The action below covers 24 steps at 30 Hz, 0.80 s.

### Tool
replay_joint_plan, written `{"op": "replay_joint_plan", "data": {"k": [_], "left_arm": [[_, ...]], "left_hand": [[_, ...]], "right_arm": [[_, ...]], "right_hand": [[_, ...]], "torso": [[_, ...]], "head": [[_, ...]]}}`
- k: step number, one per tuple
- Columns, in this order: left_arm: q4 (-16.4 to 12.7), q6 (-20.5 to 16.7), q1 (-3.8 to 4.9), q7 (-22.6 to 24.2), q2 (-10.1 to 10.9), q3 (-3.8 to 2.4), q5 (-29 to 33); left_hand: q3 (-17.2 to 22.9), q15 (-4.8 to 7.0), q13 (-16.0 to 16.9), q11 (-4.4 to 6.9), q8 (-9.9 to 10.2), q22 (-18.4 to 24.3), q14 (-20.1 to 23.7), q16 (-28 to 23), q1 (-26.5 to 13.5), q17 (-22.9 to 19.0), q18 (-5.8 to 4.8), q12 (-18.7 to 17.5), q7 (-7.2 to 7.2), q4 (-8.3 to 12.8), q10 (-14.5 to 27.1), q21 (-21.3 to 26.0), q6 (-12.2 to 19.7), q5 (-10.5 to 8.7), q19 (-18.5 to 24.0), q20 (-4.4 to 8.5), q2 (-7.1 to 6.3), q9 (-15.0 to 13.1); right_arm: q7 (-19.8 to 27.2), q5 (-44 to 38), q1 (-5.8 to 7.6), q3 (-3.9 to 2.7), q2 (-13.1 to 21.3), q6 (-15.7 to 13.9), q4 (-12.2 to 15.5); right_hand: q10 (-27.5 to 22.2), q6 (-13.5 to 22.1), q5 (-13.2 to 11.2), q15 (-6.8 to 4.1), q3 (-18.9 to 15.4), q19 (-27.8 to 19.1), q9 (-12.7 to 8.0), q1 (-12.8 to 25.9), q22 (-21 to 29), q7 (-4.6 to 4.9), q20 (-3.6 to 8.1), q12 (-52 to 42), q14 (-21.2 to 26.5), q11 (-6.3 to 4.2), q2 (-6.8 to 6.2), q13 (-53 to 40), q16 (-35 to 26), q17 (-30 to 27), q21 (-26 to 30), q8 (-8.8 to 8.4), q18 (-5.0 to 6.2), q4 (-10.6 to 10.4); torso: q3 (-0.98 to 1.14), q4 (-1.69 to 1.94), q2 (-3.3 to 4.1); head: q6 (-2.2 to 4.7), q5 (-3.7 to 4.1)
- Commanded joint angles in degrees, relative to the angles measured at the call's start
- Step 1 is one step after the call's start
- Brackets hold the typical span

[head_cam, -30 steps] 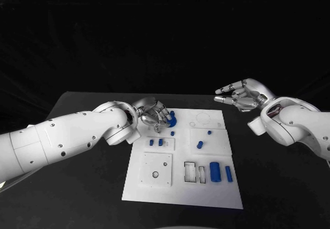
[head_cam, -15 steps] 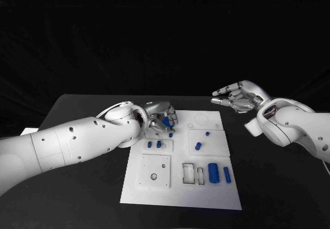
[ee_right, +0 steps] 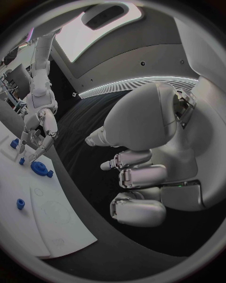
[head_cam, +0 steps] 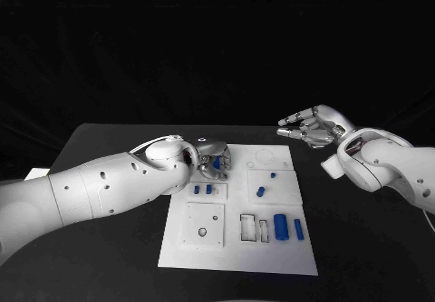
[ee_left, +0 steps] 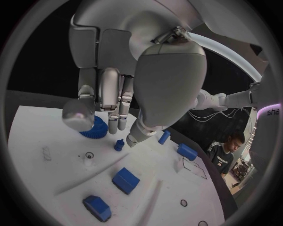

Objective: Assemble the parts on the task board

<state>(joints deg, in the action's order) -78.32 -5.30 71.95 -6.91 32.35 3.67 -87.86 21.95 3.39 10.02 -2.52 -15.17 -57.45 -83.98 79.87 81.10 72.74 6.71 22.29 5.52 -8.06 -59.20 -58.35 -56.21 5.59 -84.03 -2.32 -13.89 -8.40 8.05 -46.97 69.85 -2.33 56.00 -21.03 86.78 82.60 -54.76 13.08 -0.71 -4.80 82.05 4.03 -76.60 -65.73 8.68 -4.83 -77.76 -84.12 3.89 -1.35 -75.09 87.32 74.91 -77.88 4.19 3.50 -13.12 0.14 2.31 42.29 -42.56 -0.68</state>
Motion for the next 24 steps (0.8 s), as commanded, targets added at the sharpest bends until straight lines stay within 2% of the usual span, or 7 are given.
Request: {"op": "replay_joint_plan", "data": {"k": [1, 16, 24], "left_arm": [[0.6, 2.3, -0.21, -0.8, -0.4, 0.04, -1.9], [1.4, 2.4, -0.62, -0.7, -1.5, 0.08, -2.0], [2.0, 3.5, -0.77, -1.1, -2.0, 0.09, -2.0]], "left_hand": [[-0.4, 0.34, -0.2, 0.09, 0.3, 0.3, -3.1, 0.1, -0.2, -0.1, 0.06, -0.3, 0.02, 0.0, -0.4, 0.3, -0.5, -0.16, -1.4, 0.38, 0.14, 0.1], [2.2, 0.24, -1.9, 0.2, 1.5, -0.1, -3.2, 0.5, 1.5, -0.2, 0.0, -2.4, 0.0, 1.0, -2.5, 0.2, -2.4, 0.02, -1.7, 0.31, 1.97, 0.8], [3.9, 0.41, -2.8, 0.28, 2.1, -0.1, -3.1, 0.7, 1.6, -0.4, 0.02, -3.6, -0.05, 1.4, -3.7, 0.4, -3.3, 0.0, -1.7, 0.43, 2.27, 1.1]], "right_arm": [[0.7, -0.1, -0.06, -0.01, -0.1, 0.8, 0.0], [0.7, -0.1, -0.09, -0.01, -0.1, 0.8, 0.1], [0.7, -0.1, -0.09, -0.01, -0.1, 0.9, 0.1]], "right_hand": [[-0.3, -0.2, 0.1, -0.09, -0.3, -0.2, 0.0, 0.4, 0.0, 0.05, -0.04, 0.0, -4.8, -0.16, 0.06, -6.2, -0.2, 10.8, 0.2, 0.01, 1.11, 0.1], [-0.3, -0.2, 0.1, -0.09, -0.3, -0.2, 0.0, 0.4, 0.0, 0.05, -0.04, 0.0, -4.8, -0.16, 0.06, -6.2, -0.2, 10.8, 0.2, 0.01, 1.11, 0.1], [-0.3, -0.2, 0.1, -0.09, -0.3, -0.2, 0.0, 0.4, 0.0, 0.05, -0.04, 0.0, -4.8, -0.16, 0.06, -6.2, -0.2, 10.8, 0.2, 0.01, 1.11, 0.1]], "torso": [[0.02, -0.03, 0.0], [0.08, -0.01, 0.0], [0.05, 0.01, -0.04]], "head": [[-0.08, 0.03], [-0.3, 0.13], [-0.39, 0.1]]}}
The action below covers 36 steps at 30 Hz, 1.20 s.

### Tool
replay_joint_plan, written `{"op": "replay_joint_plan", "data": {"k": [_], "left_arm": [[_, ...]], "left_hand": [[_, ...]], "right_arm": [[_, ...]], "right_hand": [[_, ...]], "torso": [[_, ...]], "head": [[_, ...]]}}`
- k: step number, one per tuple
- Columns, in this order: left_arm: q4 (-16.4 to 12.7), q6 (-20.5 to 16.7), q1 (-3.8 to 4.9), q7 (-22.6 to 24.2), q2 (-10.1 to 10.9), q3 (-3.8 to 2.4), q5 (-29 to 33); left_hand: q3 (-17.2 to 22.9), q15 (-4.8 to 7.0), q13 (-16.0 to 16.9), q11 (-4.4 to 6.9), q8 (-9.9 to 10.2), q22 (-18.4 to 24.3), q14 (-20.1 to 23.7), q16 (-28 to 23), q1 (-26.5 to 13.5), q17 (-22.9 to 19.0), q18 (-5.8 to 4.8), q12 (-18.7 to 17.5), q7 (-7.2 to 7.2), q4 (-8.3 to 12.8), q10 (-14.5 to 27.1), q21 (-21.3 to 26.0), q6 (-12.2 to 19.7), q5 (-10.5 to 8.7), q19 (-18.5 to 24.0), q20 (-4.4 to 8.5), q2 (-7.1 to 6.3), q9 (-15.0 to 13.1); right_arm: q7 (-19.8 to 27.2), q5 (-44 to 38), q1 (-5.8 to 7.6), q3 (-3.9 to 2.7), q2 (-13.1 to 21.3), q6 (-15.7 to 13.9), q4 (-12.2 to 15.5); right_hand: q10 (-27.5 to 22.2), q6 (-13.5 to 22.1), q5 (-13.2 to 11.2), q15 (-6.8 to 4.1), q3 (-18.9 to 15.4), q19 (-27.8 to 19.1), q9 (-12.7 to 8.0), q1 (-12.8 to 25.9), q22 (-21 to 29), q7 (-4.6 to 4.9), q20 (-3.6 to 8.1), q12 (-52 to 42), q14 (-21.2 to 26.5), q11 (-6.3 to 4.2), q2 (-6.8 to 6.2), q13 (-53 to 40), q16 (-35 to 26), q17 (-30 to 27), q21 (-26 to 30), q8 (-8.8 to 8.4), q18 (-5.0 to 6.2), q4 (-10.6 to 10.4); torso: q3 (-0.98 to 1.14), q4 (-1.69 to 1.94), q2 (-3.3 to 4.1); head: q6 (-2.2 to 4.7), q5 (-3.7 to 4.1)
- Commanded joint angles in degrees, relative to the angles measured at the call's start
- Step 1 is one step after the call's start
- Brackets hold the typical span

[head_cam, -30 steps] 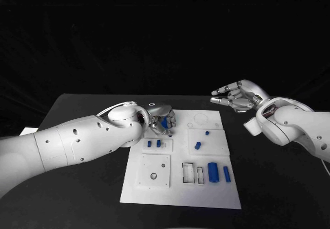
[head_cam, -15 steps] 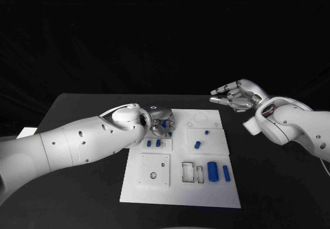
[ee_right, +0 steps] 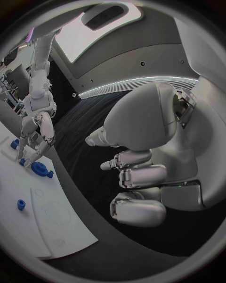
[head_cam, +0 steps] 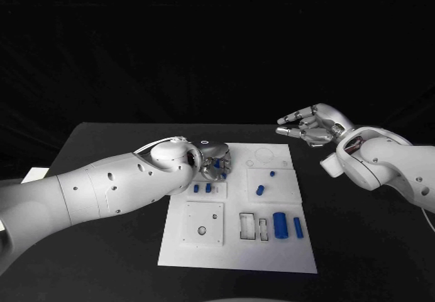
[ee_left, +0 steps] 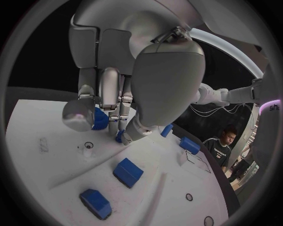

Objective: Assemble the parts on the task board

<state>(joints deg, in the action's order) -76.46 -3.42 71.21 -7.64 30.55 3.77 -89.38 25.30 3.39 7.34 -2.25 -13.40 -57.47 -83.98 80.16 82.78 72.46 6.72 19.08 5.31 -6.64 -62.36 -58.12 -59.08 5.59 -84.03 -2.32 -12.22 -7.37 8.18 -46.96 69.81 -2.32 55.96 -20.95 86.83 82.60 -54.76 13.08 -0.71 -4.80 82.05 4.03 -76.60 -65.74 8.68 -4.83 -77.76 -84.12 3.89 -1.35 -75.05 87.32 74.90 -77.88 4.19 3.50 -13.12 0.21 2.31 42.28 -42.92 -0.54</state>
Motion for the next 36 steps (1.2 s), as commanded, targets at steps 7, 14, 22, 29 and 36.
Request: {"op": "replay_joint_plan", "data": {"k": [7, 14, 22, 29, 36], "left_arm": [[0.4, 2.7, -0.07, -0.8, -0.5, -0.01, -0.5], [0.6, 3.4, -0.08, -1.5, -0.6, -0.01, -0.5], [0.6, 1.1, -0.09, -1.2, -0.7, -0.02, -0.5], [0.2, -2.0, -0.12, -0.4, -0.4, -0.19, -0.2], [-0.9, -3.2, -0.12, -0.3, 0.5, -0.46, 0.7]], "left_hand": [[1.0, 0.36, -0.4, 0.05, 0.5, -0.1, -3.1, 0.4, -0.2, -0.1, -0.01, -0.7, 0.16, 0.1, -0.9, 0.1, -0.8, -0.01, -1.7, 0.44, 0.69, 0.2], [1.7, -0.01, -0.7, 0.11, 0.8, -0.3, -3.1, 0.6, -0.4, -0.1, -0.11, -1.3, 0.25, 0.4, -1.8, 0.1, -1.4, -0.03, -1.7, 0.24, 0.88, 0.3], [4.7, -0.5, -0.8, 0.37, 0.7, -1.0, -3.2, 1.2, 0.5, 0.4, -0.25, -1.9, 0.52, 2.2, -5.5, -0.4, -4.4, 0.0, -1.8, -0.15, 2.9, 0.2], [6.5, -0.84, -1.3, 0.0, 2.0, -1.4, -3.1, 1.5, -0.5, 0.5, -0.28, -4.5, 0.85, 3.6, -6.5, -0.6, -4.8, -0.04, -1.8, -0.37, 2.91, 0.5], [7.2, -1.08, -1.7, -0.29, 3.0, -1.5, -3.1, 1.6, -1.4, 0.3, -0.29, -6.3, 1.09, 4.2, -6.7, -0.6, -4.6, -0.07, -1.7, -0.56, 2.62, 0.8]], "right_arm": [[0.6, -0.1, -0.04, -0.02, -0.1, 0.8, 0.1], [0.6, -0.1, -0.04, -0.02, -0.1, 0.8, 0.1], [0.6, -0.1, -0.04, -0.02, -0.1, 0.8, 0.1], [0.7, -0.1, -0.04, -0.02, -0.2, 0.8, 0.1], [0.7, -0.1, -0.04, -0.02, -0.2, 0.8, 0.1]], "right_hand": [[-0.3, -0.2, 0.1, -0.1, -0.3, -0.2, 0.0, 0.4, 0.0, 0.05, -0.04, 0.0, -4.8, -0.16, 0.06, -6.2, -0.2, 10.8, 0.2, 0.01, 1.11, 0.1], [-0.3, -0.2, 0.1, -0.1, -0.3, -0.2, 0.0, 0.4, 0.0, 0.05, -0.04, 0.0, -4.8, -0.16, 0.06, -6.2, -0.2, 10.8, 0.2, 0.01, 1.11, 0.1], [-0.3, -0.2, 0.1, -0.1, -0.3, -0.2, 0.0, 0.4, 0.0, 0.05, -0.04, 0.0, -4.8, -0.16, 0.06, -6.2, -0.2, 10.8, 0.2, 0.01, 1.11, 0.1], [-0.3, -0.2, 0.1, -0.1, -0.3, -0.2, 0.0, 0.4, 0.0, 0.05, -0.04, 0.0, -4.8, -0.16, 0.06, -6.2, -0.2, 10.8, 0.2, 0.01, 1.11, 0.1], [-0.2, -0.2, 0.1, -0.09, -0.4, -0.2, 0.0, 0.4, 0.0, 0.05, -0.04, -0.1, -4.8, -0.16, 0.15, -6.3, -0.2, 10.8, 0.2, 0.01, 1.11, 0.1]], "torso": [[0.01, 0.02, -0.02], [-0.01, 0.06, -0.01], [-0.01, 0.02, -0.02], [0.0, -0.01, -0.04], [0.0, 0.04, -0.04]], "head": [[-0.05, 0.01], [-0.18, 0.04], [-0.14, -0.1], [-0.02, -0.07], [0.11, 0.18]]}}
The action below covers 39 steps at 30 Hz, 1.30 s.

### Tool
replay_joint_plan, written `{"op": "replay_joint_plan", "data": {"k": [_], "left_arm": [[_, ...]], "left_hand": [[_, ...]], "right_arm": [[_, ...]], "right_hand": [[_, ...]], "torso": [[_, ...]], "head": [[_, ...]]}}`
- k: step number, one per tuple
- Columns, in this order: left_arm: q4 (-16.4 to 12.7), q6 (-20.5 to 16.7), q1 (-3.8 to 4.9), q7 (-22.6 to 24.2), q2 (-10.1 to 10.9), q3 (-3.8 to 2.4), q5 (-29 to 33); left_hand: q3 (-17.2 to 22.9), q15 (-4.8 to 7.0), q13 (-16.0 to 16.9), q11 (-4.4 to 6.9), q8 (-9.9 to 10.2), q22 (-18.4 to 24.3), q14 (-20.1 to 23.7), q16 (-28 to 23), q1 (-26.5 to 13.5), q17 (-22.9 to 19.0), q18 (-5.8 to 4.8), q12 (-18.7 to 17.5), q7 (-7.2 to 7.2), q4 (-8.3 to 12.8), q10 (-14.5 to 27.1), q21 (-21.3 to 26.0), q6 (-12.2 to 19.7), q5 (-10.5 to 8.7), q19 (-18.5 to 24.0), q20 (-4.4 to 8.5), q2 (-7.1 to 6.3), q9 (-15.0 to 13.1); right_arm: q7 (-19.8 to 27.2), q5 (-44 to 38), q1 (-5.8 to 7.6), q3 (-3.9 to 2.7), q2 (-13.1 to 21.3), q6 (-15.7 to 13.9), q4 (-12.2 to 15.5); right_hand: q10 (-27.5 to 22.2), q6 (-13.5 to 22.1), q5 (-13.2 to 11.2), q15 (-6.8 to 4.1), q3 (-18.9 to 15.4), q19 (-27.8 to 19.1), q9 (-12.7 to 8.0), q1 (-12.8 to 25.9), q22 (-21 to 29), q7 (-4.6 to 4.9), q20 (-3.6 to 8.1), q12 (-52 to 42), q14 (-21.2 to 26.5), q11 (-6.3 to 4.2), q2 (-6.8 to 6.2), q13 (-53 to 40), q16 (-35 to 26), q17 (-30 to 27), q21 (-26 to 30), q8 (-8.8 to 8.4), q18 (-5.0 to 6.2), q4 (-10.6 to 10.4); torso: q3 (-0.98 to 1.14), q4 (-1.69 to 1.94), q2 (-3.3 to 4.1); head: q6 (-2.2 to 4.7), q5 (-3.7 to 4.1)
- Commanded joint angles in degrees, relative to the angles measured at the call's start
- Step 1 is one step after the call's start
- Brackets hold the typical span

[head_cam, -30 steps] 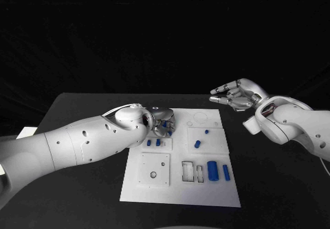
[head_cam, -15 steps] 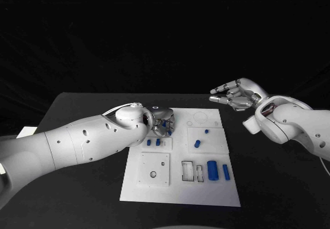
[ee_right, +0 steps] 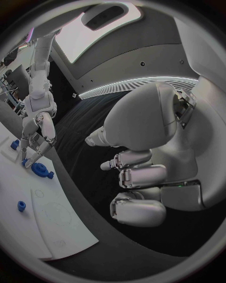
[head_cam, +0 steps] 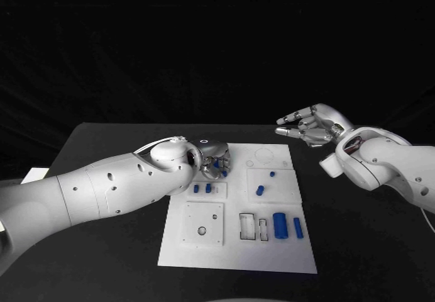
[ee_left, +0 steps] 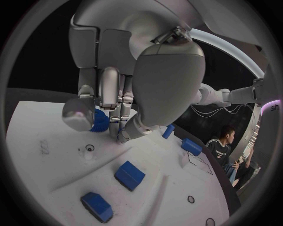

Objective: Assemble the parts on the task board

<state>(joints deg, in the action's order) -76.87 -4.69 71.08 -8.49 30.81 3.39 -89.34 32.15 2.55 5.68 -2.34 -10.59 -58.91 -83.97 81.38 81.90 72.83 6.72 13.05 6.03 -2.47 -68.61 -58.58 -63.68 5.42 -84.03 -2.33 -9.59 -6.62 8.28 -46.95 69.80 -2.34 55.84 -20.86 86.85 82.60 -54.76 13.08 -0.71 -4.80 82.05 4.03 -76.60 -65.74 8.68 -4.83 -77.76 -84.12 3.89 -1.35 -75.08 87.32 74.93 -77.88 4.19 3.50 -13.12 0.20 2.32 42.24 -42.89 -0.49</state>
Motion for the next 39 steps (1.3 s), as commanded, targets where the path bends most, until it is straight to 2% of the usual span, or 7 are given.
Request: {"op": "replay_joint_plan", "data": {"k": [1, 6, 12, 16, 21, 27, 39], "left_arm": [[-0.7, -2.0, 0.01, 0.5, 0.4, -0.12, 0.7], [-2.5, -2.4, 0.02, 0.2, 2.0, -0.8, 1.6], [-5.4, -2.0, 0.09, -0.5, 5.1, -1.58, 3.5], [-6.8, -1.6, 0.13, -1.0, 7.1, -1.77, 4.5], [-7.3, -0.9, 0.11, -1.3, 8.6, -1.83, 5.2], [-6.9, -0.6, -0.01, -1.5, 9.4, -1.8, 5.6], [-5.9, 0.0, -0.16, -1.9, 9.4, -1.76, 5.6]], "left_hand": [[0.4, -0.25, -0.1, -0.22, 0.2, -0.1, -3.1, 0.3, -0.5, -0.1, -0.29, -0.4, 0.39, 0.0, -0.4, -0.1, 0.0, 0.1, -1.7, -0.57, -0.04, 0.1], [0.5, -0.3, -0.1, -0.29, 0.5, -0.1, -3.0, 0.4, -0.8, -0.2, -0.3, -0.8, 0.45, 0.2, -0.5, -0.2, -0.1, 0.07, -1.7, -0.63, -0.23, 0.2], [0.5, -0.34, -0.2, -0.32, 0.6, -0.2, -3.0, 0.4, -1.3, -0.2, -0.3, -1.1, 0.47, 0.2, -0.8, -0.2, -0.2, 0.03, -1.7, -0.68, -0.46, 0.2], [0.4, -0.36, -0.2, -0.32, 0.7, -0.2, -3.0, 0.4, -1.5, -0.2, -0.3, -1.3, 0.46, 0.3, -0.9, -0.2, -0.3, 0.02, -1.7, -0.7, -0.61, 0.2], [0.4, -0.36, -0.2, -0.33, 0.8, -0.2, -3.0, 0.4, -1.7, -0.3, -0.29, -1.5, 0.45, 0.3, -1.0, -0.2, -0.4, 0.01, -1.7, -0.72, -0.7, 0.3], [0.4, -0.36, -0.2, -0.32, 0.9, -0.3, -3.0, 0.4, -1.9, -0.3, -0.29, -1.7, 0.43, 0.3, -1.1, -0.2, -0.5, 0.0, -1.7, -0.74, -0.83, 0.3], [0.3, -0.36, -0.2, -0.31, 1.0, -0.3, -3.0, 0.4, -2.0, -0.3, -0.29, -1.8, 0.42, 0.3, -1.2, -0.2, -0.5, 0.0, -1.7, -0.74, -0.87, 0.3]], "right_arm": [[0.6, -0.1, -0.04, 0.0, -0.1, 0.7, 0.0], [0.6, -0.1, -0.04, 0.0, 0.0, 0.7, 0.0], [0.6, -0.1, -0.04, 0.0, 0.1, 0.7, 0.0], [0.5, -0.1, -0.04, 0.0, 0.2, 0.6, 0.1], [0.5, -0.1, -0.04, 0.0, 0.3, 0.6, 0.1], [0.5, -0.1, -0.04, 0.0, 0.3, 0.6, 0.1], [0.5, -0.1, -0.04, 0.0, 0.2, 0.6, 0.0]], "right_hand": [[-0.2, -0.2, 0.1, -0.09, -0.4, -0.2, 0.0, 0.4, 0.0, 0.05, -0.03, -0.1, -4.8, -0.16, 0.19, -6.3, -0.2, 10.8, 0.2, 0.01, 1.11, 0.2], [-0.2, -0.2, 0.1, -0.09, -0.4, -0.2, 0.0, 0.4, 0.0, 0.05, -0.03, -0.1, -4.8, -0.16, 0.19, -6.3, -0.2, 10.8, 0.2, 0.01, 1.11, 0.2], [-0.2, -0.2, 0.1, -0.09, -0.4, -0.2, 0.0, 0.4, 0.0, 0.05, -0.03, -0.1, -4.8, -0.16, 0.19, -6.3, -0.2, 10.8, 0.2, 0.01, 1.11, 0.2], [-0.2, -0.2, 0.1, -0.09, -0.4, -0.2, 0.0, 0.4, 0.0, 0.05, -0.03, -0.1, -4.8, -0.16, 0.19, -6.3, -0.2, 10.8, 0.2, 0.01, 1.11, 0.2], [-0.2, -0.2, 0.1, -0.09, -0.4, -0.2, 0.0, 0.4, 0.0, 0.05, -0.03, -0.1, -4.8, -0.16, 0.19, -6.3, -0.2, 10.8, 0.2, 0.01, 1.11, 0.2], [-0.2, -0.2, 0.1, -0.09, -0.4, -0.2, 0.0, 0.4, 0.0, 0.05, -0.03, -0.1, -4.8, -0.16, 0.19, -6.3, -0.2, 10.8, 0.2, 0.01, 1.11, 0.2], [-0.2, -0.2, 0.1, -0.09, -0.4, -0.2, 0.0, 0.4, 0.0, 0.05, -0.03, -0.1, -4.8, -0.16, 0.19, -6.3, -0.2, 10.8, 0.2, 0.01, 1.11, 0.2]], "torso": [[0.02, 0.03, -0.02], [0.02, 0.09, -0.04], [0.03, 0.15, -0.03], [-0.01, 0.2, -0.03], [-0.06, 0.09, -0.01], [-0.05, 0.08, 0.01], [-0.02, -0.01, 0.03]], "head": [[0.09, 0.16], [0.18, 0.18], [0.24, 0.09], [0.25, 0.07], [0.22, -0.05], [0.14, -0.15], [-0.01, -0.38]]}}
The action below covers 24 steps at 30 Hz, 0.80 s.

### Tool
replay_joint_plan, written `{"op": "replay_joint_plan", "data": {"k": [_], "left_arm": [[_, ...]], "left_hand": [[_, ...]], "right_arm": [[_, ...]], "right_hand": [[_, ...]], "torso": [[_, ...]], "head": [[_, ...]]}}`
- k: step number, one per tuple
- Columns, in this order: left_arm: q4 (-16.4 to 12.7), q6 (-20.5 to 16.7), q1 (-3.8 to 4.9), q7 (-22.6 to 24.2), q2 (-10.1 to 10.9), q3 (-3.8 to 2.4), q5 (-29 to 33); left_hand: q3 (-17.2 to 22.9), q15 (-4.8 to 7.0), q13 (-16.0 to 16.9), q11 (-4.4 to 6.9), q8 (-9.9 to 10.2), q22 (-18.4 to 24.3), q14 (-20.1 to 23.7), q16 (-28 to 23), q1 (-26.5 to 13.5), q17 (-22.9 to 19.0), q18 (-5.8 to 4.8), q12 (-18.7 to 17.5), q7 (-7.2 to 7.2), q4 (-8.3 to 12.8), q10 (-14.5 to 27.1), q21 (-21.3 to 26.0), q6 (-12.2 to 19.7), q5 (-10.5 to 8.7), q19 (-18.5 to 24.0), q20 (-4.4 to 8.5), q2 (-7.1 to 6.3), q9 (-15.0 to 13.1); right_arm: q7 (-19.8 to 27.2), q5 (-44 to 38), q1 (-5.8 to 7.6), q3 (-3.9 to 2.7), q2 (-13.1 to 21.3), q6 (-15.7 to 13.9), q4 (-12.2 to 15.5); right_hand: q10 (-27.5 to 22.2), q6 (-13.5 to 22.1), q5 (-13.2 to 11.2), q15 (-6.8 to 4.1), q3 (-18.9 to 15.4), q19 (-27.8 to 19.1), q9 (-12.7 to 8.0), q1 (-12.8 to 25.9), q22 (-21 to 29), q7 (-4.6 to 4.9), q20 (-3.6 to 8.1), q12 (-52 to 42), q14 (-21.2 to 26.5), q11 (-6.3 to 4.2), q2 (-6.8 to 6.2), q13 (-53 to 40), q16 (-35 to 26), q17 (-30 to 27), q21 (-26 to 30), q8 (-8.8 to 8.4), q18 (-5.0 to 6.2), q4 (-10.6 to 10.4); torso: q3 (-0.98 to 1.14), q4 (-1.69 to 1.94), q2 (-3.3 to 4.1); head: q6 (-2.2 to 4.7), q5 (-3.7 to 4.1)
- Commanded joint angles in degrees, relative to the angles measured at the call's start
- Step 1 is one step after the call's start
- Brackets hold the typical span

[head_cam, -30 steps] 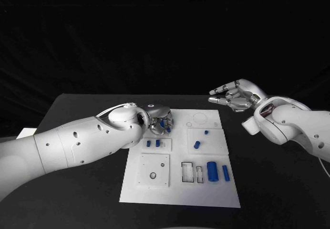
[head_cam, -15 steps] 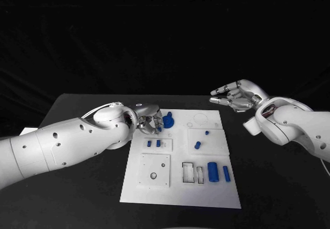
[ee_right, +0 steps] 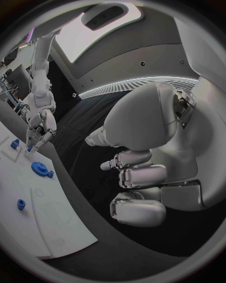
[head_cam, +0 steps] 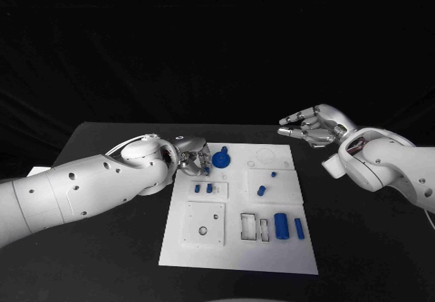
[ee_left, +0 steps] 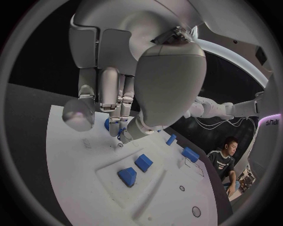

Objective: Assemble the parts on the task board

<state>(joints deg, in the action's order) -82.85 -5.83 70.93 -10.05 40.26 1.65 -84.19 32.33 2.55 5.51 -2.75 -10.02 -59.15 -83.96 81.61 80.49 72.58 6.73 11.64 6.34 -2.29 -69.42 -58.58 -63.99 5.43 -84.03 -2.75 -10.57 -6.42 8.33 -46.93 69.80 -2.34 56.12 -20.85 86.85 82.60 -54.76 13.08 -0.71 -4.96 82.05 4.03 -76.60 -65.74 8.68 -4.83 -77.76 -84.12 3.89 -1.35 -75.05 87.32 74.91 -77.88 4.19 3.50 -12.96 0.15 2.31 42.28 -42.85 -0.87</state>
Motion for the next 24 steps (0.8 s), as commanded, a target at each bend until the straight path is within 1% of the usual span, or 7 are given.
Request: {"op": "replay_joint_plan", "data": {"k": [1, 4, 12, 24], "left_arm": [[0.1, 1.3, -0.02, -0.4, -0.1, -0.02, 0.5], [0.2, 1.8, -0.02, -0.4, -0.1, -0.02, 0.5], [0.1, 3.4, -0.02, -0.6, -0.2, 0.01, 0.5], [0.1, 4.2, -0.02, -0.7, -0.3, 0.03, 0.5]], "left_hand": [[0.2, -0.36, -0.1, 0.1, 0.4, -0.1, -3.0, 0.2, -0.6, -0.1, -0.3, -0.3, 0.11, 0.1, -0.4, -0.2, -0.2, 0.0, -1.7, -0.32, 0.11, 0.1], [0.2, -0.36, -0.1, 0.11, 0.4, -0.1, -3.0, 0.2, -0.6, -0.1, -0.29, -0.4, 0.1, 0.1, -0.4, -0.2, -0.2, -0.01, -1.7, -0.33, 0.06, 0.1], [0.2, -0.35, -0.1, 0.14, 0.4, -0.1, -3.0, 0.2, -0.7, -0.1, -0.29, -0.5, 0.07, 0.2, -0.5, -0.3, -0.3, -0.01, -1.7, -0.33, 0.02, 0.1], [0.1, -0.34, 0.0, 0.16, 0.5, -0.2, -3.0, 0.2, -0.7, 0.0, -0.3, -0.5, 0.05, 0.2, -0.6, -0.3, -0.4, -0.02, -1.7, -0.33, -0.02, 0.1]], "right_arm": [[0.5, -0.1, -0.04, 0.0, 0.0, 0.6, 0.0], [0.5, -0.1, -0.04, 0.0, -0.1, 0.6, 0.0], [0.5, -0.1, -0.04, 0.0, -0.1, 0.7, 0.1], [0.5, -0.1, -0.04, 0.0, -0.1, 0.7, 0.1]], "right_hand": [[-0.2, -0.2, 0.1, -0.09, -0.2, -0.2, 0.0, 0.4, 0.0, 0.05, -0.03, -0.1, -4.8, -0.16, 0.19, -6.3, -0.2, 10.8, 0.2, 0.01, 1.1, 0.0], [-0.2, -0.2, 0.1, -0.09, -0.2, -0.2, 0.0, 0.4, 0.0, 0.05, -0.03, -0.1, -4.8, -0.16, 0.19, -6.3, -0.2, 10.8, 0.2, 0.01, 1.1, 0.0], [-0.2, -0.2, 0.1, -0.09, -0.2, -0.2, 0.0, 0.4, 0.0, 0.05, -0.03, -0.1, -4.8, -0.16, 0.19, -6.3, -0.2, 10.8, 0.2, 0.01, 1.1, 0.0], [-0.2, -0.2, 0.1, -0.09, -0.2, -0.2, 0.0, 0.4, 0.0, 0.05, -0.03, -0.1, -4.8, -0.16, 0.19, -6.3, -0.2, 10.8, 0.2, 0.01, 1.1, 0.0]], "torso": [[0.04, 0.0, 0.0], [0.05, 0.05, 0.01], [0.05, 0.01, -0.02], [0.03, 0.03, 0.0]], "head": [[-0.09, 0.01], [-0.15, -0.01], [-0.27, -0.13], [-0.38, -0.18]]}}
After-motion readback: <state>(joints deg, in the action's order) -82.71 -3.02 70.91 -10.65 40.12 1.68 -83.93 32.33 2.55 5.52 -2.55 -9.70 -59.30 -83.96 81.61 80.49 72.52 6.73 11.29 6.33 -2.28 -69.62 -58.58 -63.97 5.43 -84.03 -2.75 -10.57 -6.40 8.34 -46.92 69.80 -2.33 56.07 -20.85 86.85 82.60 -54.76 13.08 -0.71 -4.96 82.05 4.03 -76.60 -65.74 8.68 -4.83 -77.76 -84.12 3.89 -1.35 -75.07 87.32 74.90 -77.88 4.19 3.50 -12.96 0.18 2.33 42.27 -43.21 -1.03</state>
